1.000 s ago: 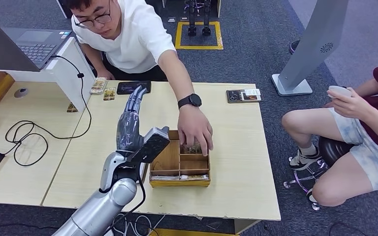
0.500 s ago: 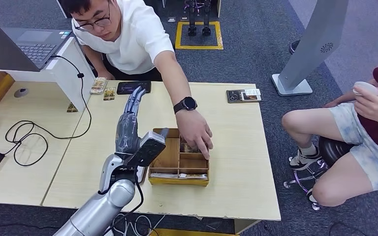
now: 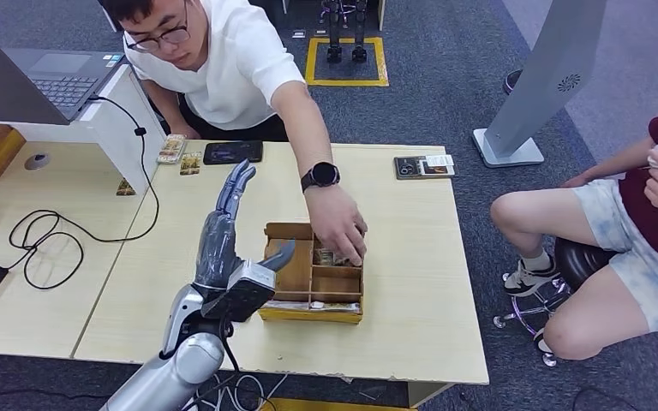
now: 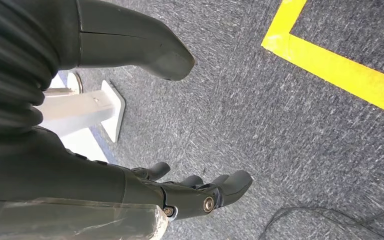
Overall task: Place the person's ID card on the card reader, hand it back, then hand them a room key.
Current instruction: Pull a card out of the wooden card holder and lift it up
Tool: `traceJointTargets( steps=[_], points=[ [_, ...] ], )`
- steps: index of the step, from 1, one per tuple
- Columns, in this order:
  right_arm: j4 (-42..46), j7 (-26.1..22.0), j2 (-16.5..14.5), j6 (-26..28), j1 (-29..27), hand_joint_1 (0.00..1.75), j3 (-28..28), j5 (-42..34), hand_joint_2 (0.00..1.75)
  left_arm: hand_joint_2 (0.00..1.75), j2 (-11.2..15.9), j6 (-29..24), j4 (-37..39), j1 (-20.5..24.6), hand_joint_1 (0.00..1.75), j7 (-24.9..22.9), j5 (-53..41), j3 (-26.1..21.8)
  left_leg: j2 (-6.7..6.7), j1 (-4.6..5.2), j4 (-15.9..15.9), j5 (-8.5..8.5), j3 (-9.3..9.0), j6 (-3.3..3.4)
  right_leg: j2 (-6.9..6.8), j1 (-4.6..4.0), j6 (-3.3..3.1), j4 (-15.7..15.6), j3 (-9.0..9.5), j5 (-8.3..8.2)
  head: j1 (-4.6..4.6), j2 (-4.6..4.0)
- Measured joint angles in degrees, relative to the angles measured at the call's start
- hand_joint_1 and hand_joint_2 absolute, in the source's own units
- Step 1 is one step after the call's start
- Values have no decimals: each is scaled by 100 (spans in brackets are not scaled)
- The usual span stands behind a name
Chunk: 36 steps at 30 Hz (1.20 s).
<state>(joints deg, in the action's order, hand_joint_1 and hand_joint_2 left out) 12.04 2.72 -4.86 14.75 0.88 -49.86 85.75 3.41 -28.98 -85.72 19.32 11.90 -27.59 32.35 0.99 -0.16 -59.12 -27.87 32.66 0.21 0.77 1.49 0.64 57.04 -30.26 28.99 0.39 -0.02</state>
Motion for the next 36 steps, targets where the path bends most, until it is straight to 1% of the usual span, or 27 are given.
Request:
traceJointTargets(
  steps=[4,11,16,20,24,30,36],
  points=[
    [2,-27,9,-4,-18,0,0,-4,175,175,151,165,-253,-140,0,189,90,156,0,0,0,0,0,0,0,0,0,0,0,0,-1,0],
    [3,-77,46,-50,-37,0,0,-5,175,175,503,494,-520,-350,0,661,-19,466,-1,0,0,0,-1,0,0,0,0,0,1,0,-1,0],
    [11,-83,72,-93,-37,0,0,-5,175,175,707,582,-551,-451,0,818,-316,623,-1,0,0,0,-1,0,0,0,0,0,1,0,-1,0],
    [15,-93,90,-102,-36,0,0,-5,175,175,819,708,-549,-527,0,898,-450,723,-1,0,0,0,0,0,0,0,0,0,1,0,-2,0],
    [19,-95,101,-109,-33,0,0,-2,175,175,897,756,-544,-574,0,900,-630,857,-1,0,0,0,-1,0,0,0,0,0,1,0,-1,0],
    [57,-85,114,-149,-17,0,21,13,175,175,928,846,-455,-600,0,744,-962,1162,-1,0,0,0,-1,0,0,0,0,0,1,0,0,0],
    [91,-43,122,-192,14,0,104,38,175,175,904,929,-267,-603,0,447,-1285,1454,0,0,0,0,-1,0,0,0,0,-1,1,0,-1,0]
  ],
)
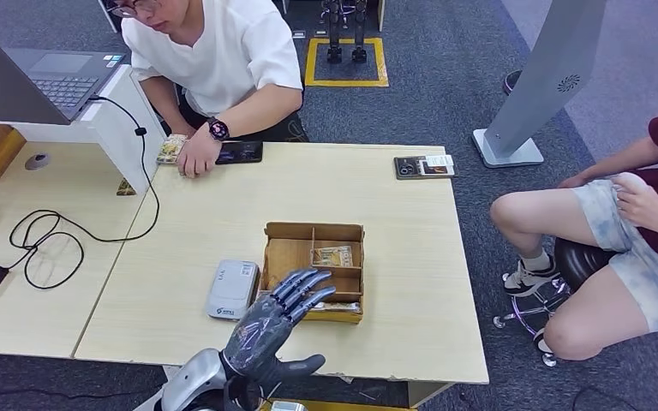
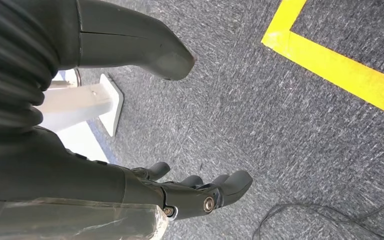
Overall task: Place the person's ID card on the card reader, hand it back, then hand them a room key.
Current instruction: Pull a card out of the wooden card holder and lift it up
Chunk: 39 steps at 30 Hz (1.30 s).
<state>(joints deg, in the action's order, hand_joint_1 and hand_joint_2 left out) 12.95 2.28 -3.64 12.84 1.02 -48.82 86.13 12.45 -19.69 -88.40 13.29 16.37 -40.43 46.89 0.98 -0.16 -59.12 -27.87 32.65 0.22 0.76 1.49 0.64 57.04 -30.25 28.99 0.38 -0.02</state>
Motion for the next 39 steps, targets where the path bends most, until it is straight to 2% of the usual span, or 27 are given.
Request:
traceJointTargets(
  steps=[8,15,23,27,32,39],
  points=[
    [43,79,1,-26,57,0,61,6,175,175,-197,-106,344,5,0,-669,-769,230,0,0,0,0,0,0,0,0,0,0,0,0,-1,0],
    [62,88,1,-32,67,0,90,2,175,175,-346,-168,536,9,0,-895,-1027,233,0,0,0,0,0,0,0,0,0,0,-1,0,1,0],
    [62,192,1,-94,97,0,174,-15,175,175,-519,-280,786,134,0,-2221,-2587,262,0,0,0,0,0,0,0,0,0,0,0,0,0,0],
    [62,217,1,-107,119,0,226,-36,175,175,-612,-165,944,190,0,-2618,-3148,262,0,0,0,0,0,0,0,0,0,0,1,-1,-1,0],
    [62,258,1,-124,161,0,307,-43,175,175,-706,-15,1158,225,0,-2884,-3584,271,0,0,0,0,0,0,0,0,0,0,0,0,0,0],
    [62,267,1,-125,192,0,330,-99,175,175,-780,26,1339,243,0,-2923,-3646,301,0,0,0,0,0,0,0,0,0,0,0,0,0,0]
  ],
)
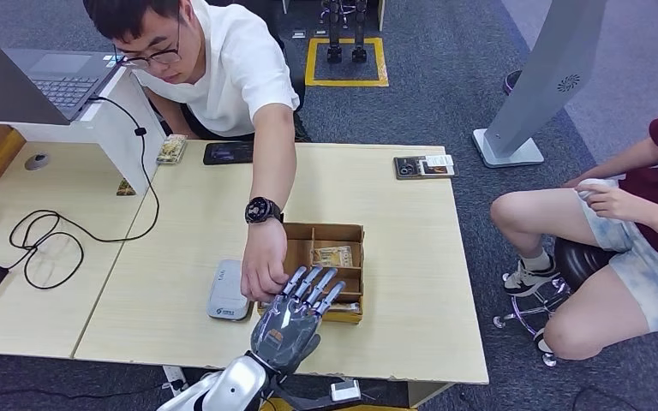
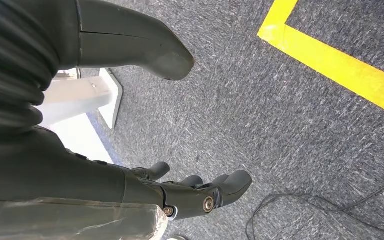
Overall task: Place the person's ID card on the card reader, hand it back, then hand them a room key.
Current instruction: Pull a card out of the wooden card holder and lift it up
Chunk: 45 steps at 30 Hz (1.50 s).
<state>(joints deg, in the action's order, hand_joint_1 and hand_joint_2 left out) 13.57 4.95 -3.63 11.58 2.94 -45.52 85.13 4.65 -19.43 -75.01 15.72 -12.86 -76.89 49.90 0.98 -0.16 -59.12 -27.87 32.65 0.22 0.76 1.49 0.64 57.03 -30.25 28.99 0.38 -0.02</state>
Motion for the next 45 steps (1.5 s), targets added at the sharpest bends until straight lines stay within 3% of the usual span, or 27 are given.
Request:
traceJointTargets(
  steps=[14,18,45],
  points=[
    [0,13,-2,-40,1,0,79,-20,175,175,-20,-13,55,6,0,1,-126,4,0,0,0,0,0,0,0,0,0,0,1,0,1,0],
    [0,31,-2,-42,2,0,101,-34,0,175,-19,-11,58,5,0,1,-139,4,0,0,0,0,0,0,0,0,0,0,1,0,-1,0],
    [0,104,-5,-61,21,0,248,-38,0,175,-48,23,74,4,0,1,-149,4,0,0,0,0,0,0,0,0,0,0,1,0,-1,0]
  ],
)
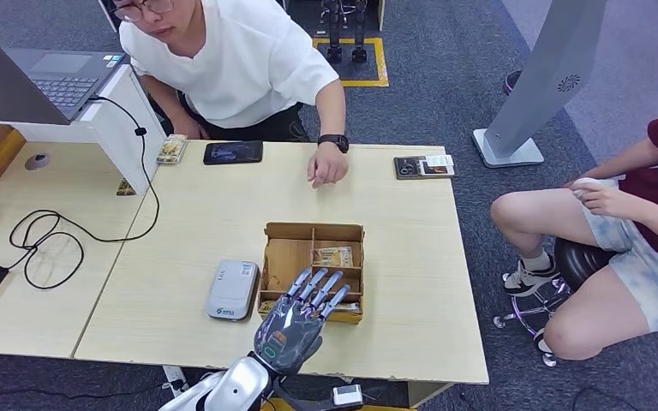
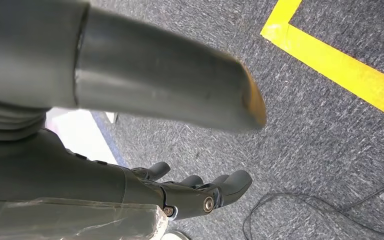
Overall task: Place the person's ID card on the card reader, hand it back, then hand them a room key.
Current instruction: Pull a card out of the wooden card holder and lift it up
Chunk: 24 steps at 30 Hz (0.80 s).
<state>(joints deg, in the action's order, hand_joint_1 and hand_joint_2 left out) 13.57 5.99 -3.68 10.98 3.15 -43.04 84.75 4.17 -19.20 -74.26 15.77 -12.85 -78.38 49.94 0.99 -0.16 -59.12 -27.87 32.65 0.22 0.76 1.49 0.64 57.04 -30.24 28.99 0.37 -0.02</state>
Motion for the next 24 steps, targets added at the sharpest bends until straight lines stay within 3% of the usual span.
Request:
traceJointTargets(
  steps=[13,24],
  points=[
    [2,67,-29,-81,52,0,132,3,0,175,-109,533,176,79,0,89,109,26,0,0,0,0,0,0,0,0,0,0,0,0,1,0],
    [9,124,-37,-119,85,0,271,-4,0,175,-233,667,392,179,0,-2,138,83,0,0,0,0,0,0,0,0,0,0,0,0,1,0]
  ],
)
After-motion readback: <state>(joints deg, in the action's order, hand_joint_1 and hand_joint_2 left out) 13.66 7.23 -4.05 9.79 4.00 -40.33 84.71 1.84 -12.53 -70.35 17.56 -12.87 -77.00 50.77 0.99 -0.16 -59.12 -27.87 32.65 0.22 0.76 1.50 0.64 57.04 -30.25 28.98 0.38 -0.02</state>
